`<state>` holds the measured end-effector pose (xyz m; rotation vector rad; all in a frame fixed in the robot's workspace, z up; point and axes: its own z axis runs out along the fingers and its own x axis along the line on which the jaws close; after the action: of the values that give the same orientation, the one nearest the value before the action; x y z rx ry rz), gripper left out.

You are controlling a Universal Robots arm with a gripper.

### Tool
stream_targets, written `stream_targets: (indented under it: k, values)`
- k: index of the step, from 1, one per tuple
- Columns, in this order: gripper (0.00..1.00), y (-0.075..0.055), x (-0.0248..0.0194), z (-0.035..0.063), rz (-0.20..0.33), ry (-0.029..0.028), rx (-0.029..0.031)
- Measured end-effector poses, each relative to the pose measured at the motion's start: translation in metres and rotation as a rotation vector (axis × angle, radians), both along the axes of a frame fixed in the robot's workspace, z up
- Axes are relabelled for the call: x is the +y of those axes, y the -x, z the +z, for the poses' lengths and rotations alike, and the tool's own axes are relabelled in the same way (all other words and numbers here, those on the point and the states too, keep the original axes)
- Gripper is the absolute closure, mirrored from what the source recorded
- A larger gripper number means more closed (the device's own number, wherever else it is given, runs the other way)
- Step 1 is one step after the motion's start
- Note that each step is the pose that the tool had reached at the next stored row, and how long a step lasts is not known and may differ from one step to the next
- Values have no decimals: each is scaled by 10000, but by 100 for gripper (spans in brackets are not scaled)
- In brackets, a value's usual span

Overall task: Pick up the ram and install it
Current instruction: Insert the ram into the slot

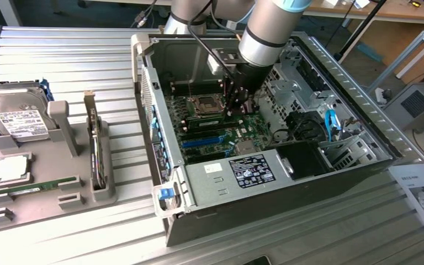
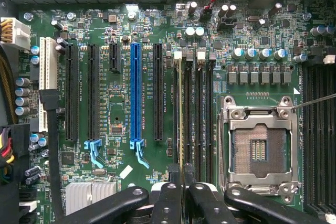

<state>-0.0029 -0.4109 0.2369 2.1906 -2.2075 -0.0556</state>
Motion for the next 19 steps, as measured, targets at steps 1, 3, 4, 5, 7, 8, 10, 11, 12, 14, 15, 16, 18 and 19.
stream_targets:
  k: [1, 3, 4, 5, 7, 8, 10, 11, 12, 14, 15, 16, 18, 19]
  values:
    - [88, 0, 0, 0, 0, -1, -1]
    - [88, 0, 1, 3, 0, -5, -2]
    - [88, 0, 1, 8, 0, -4, -2]
    - [88, 0, 0, 16, 0, -1, 0]
    - [88, 0, 0, 26, 0, -3, 0]
    - [88, 0, 1, 26, 0, -5, -1]
    - [88, 0, 0, 27, 0, -3, -1]
    - [88, 3, 0, 27, 0, -1, -1]
    - [88, 10, 0, 27, 0, -2, -1]
    - [88, 10, 0, 26, 0, -1, -2]
    - [88, 10, 0, 22, 0, -2, -4]
    - [88, 10, 0, 19, 0, -2, -6]
    - [88, 10, 0, 13, 0, 0, -8]
    - [88, 10, 0, 12, 0, 1, -8]
